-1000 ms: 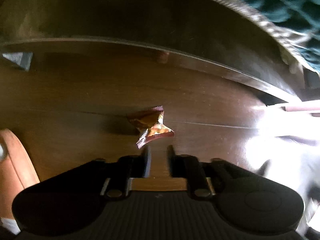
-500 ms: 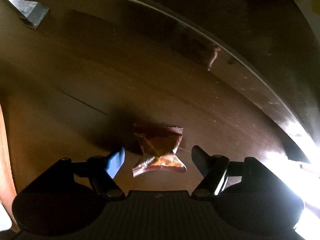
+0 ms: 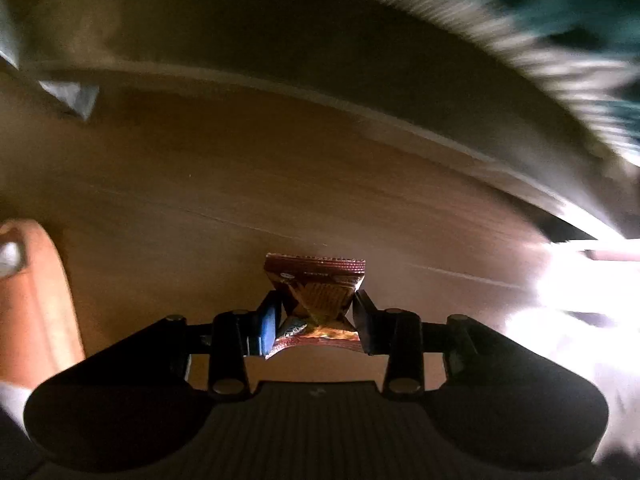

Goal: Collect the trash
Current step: 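Carry the snack wrapper and white foil out to the teal bin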

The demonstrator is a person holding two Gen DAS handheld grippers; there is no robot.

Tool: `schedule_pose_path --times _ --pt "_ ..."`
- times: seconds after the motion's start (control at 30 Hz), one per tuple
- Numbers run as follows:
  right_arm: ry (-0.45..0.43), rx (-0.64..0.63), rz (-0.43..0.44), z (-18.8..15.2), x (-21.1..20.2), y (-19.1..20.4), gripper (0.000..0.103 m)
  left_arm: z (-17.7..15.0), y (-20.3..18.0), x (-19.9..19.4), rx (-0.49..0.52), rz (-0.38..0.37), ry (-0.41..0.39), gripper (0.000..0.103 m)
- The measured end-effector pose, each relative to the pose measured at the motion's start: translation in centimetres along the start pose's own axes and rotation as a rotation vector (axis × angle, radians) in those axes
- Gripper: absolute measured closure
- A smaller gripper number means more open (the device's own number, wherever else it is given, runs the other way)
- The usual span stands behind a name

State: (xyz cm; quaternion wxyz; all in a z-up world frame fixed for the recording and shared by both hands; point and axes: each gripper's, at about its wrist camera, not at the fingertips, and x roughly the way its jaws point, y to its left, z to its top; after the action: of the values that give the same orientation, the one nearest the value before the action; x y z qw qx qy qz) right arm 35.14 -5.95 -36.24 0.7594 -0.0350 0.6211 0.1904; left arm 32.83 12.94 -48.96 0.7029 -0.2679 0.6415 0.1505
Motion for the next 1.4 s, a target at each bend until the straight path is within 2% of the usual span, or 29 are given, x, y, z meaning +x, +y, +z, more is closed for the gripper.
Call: schedule_pose_path --times 0.1,0.27,0.47,0.63,0.93,1.07,1.23,1.4 --pt "-0.068 0.002 -0.010 -0.6 -3.9 0.0 0.101 -1.1 -1.3 -5.0 0.072 -0.027 -0.031 0.065" --pt "-0.190 0.042 0.000 -3.5 -12.3 -1.0 0.101 -3.8 -3.6 -14.7 0.188 -0.092 -0.106 0.065" --pt "-0.398 0.047 -0.016 -7.2 -23.6 -2.9 0.101 -7.4 -7.3 -26.4 0.352 -0.154 -0.255 0.065" --pt "-0.553 0.056 -0.019 -11.2 -32.0 -4.5 0.101 -11.1 -11.0 -34.2 0.433 -0.222 -0.351 0.065" --pt "-0.744 0.068 -0.047 -16.6 -43.5 -8.6 0.101 -16.1 -18.3 -45.3 0.589 -0.330 -0.522 0.065" --pt "-0.877 0.092 -0.117 -18.1 -49.1 -11.2 0.101 -18.1 -22.8 -49.9 0.687 -0.371 -0.594 0.065" --pt "-1.036 0.128 -0.233 -18.3 -56.4 -14.8 0.101 -20.3 -30.1 -55.4 0.812 -0.424 -0.705 0.065" --pt "-1.100 0.162 -0.362 -17.5 -61.1 -18.3 0.101 -22.3 -37.3 -60.1 0.909 -0.508 -0.754 0.065"
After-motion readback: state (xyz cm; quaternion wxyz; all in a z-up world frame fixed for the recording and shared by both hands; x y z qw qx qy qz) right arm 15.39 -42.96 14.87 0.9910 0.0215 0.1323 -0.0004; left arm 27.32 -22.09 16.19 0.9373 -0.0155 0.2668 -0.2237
